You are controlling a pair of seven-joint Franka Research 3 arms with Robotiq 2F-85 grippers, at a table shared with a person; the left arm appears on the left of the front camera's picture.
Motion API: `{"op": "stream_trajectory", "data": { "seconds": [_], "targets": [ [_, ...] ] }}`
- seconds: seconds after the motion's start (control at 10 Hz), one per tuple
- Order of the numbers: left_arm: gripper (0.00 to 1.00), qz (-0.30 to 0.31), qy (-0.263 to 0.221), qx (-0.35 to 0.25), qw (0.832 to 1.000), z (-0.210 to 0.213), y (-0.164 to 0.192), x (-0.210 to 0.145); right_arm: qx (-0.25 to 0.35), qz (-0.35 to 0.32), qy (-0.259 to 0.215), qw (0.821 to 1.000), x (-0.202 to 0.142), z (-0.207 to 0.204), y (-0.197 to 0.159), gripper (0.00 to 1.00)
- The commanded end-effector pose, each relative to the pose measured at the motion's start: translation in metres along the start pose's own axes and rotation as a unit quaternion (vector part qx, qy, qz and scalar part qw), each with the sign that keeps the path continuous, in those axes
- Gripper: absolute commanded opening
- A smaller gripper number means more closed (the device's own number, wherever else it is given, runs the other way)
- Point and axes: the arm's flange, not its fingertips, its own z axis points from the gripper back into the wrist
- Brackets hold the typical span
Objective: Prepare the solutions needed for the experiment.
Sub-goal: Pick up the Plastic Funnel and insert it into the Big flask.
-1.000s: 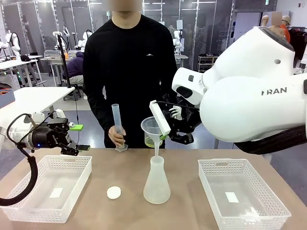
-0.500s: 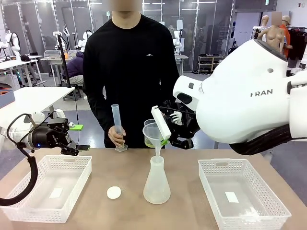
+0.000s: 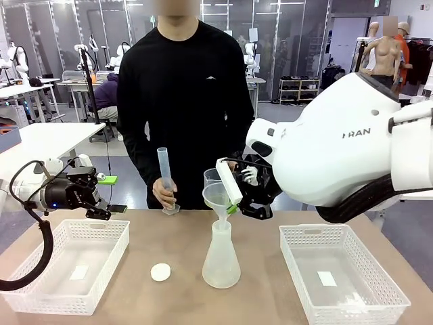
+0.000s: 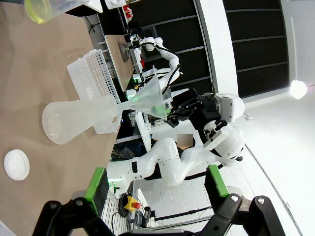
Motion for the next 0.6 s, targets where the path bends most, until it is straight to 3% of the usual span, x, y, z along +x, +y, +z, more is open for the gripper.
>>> {"op": "stream_trajectory", "data": {
  "seconds": [0.0,0.5],
  "targets": [
    [1.00,-0.005,-0.006,-0.006,1.000,-0.001,-0.002,0.001,-0.005,0.005,-0.019,1.000,-0.011,-0.015,0.005,0.04],
    [1.00,-0.005,-0.006,-0.006,1.000,-0.001,-0.002,0.001,-0.004,-0.006,-0.027,1.000,-0.021,-0.034,0.011,0.04]
  ]
}}
